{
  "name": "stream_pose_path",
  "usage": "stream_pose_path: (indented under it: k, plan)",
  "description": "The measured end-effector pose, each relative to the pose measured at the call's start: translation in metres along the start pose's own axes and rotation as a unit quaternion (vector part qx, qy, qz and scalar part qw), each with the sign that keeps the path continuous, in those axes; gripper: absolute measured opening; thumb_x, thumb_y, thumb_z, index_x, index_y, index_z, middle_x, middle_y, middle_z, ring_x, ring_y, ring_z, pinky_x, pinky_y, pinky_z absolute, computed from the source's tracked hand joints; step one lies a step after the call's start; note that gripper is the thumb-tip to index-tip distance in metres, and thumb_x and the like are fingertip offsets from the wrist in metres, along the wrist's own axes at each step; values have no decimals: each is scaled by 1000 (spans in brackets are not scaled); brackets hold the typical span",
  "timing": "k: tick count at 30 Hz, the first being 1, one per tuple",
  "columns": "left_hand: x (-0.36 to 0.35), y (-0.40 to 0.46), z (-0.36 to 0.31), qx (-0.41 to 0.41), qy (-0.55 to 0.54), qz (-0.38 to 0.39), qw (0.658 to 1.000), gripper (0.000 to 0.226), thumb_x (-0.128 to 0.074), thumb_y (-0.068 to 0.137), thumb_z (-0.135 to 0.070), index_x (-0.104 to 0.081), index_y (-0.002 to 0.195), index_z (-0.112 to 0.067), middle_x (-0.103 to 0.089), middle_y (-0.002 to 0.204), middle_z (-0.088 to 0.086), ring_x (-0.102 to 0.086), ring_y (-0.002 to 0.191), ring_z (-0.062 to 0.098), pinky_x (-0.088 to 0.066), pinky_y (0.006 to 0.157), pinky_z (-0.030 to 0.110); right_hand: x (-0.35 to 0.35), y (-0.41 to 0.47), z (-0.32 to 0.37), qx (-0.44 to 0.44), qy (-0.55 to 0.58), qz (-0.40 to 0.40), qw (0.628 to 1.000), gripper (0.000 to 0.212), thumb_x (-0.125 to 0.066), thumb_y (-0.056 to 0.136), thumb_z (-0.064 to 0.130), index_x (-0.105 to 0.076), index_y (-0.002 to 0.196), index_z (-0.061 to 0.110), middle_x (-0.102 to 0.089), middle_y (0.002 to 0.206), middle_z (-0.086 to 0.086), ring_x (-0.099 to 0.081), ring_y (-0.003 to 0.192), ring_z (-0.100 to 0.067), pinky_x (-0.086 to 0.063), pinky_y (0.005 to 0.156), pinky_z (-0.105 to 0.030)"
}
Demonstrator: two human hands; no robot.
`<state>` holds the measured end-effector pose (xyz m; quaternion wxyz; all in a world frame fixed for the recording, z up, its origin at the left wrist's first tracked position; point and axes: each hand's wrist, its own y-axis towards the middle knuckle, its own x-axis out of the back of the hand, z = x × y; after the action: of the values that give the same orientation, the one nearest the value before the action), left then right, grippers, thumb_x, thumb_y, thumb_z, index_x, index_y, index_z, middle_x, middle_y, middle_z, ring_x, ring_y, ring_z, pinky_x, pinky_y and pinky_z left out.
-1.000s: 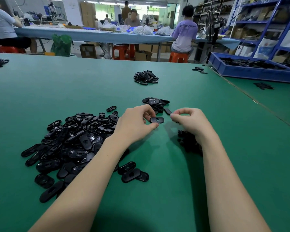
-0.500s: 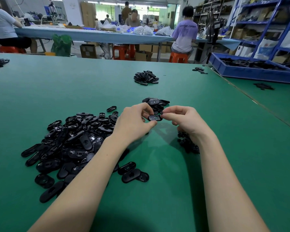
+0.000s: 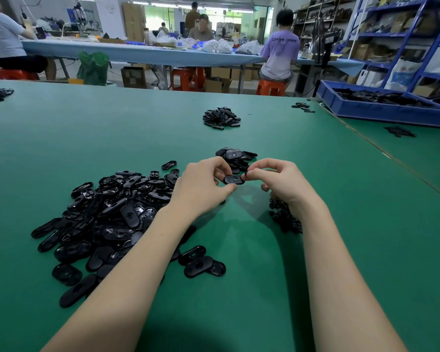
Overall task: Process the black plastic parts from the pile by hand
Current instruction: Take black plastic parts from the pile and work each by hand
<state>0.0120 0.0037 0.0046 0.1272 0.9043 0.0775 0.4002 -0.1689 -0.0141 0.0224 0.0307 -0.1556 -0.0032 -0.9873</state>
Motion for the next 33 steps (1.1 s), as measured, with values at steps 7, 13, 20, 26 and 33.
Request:
stream_pose_path:
  k: [7, 13, 20, 26, 33]
  plan:
    - [0, -1, 0, 0, 13, -9, 1000, 20, -79, 75, -41, -63, 87, -38, -64, 78, -23, -66, 79, 6, -56, 83, 37, -1, -2, 4, 2, -8, 7, 1000, 14, -74, 85, 18, -77, 77, 30, -61, 74, 7, -40, 49, -2, -31, 41, -10]
    - [-2, -1, 0, -3, 23, -20, 1000, 20, -79, 75, -43, -61, 85, -40, -62, 75, -27, -65, 82, 2, -55, 80, 34, -2, -3, 5, 2, -11, 8, 1000, 14, -76, 85, 16, -76, 74, 25, -65, 71, 7, -38, 40, 1, -30, 40, -10]
    - [-1, -2, -2, -7, 30, -27, 999, 21, -77, 76, -43, -62, 89, -38, -62, 75, -27, -64, 84, 1, -49, 72, 28, -6, 2, 4, 2, -62, 3, 998, 11, -77, 80, 20, -77, 72, 27, -55, 62, 9, -39, 41, 0, -34, 47, -17]
    - [0, -3, -7, -8, -2, -18, 1000, 17, -75, 79, -36, -62, 90, -36, -70, 75, -22, -65, 82, 7, -51, 72, 31, -11, 5, 5, 15, -82, -1, 996, 9, -79, 76, 24, -75, 70, 29, -54, 62, 8, -40, 41, 0, -33, 53, -22]
    - [1, -4, -8, 1, -43, -9, 999, 18, -76, 79, -30, -62, 87, -37, -73, 75, -17, -66, 78, 9, -56, 80, 38, -10, 6, 4, 10, -78, 3, 997, 6, -78, 78, 21, -77, 74, 25, -44, 42, 20, -42, 38, 2, -28, 37, -9]
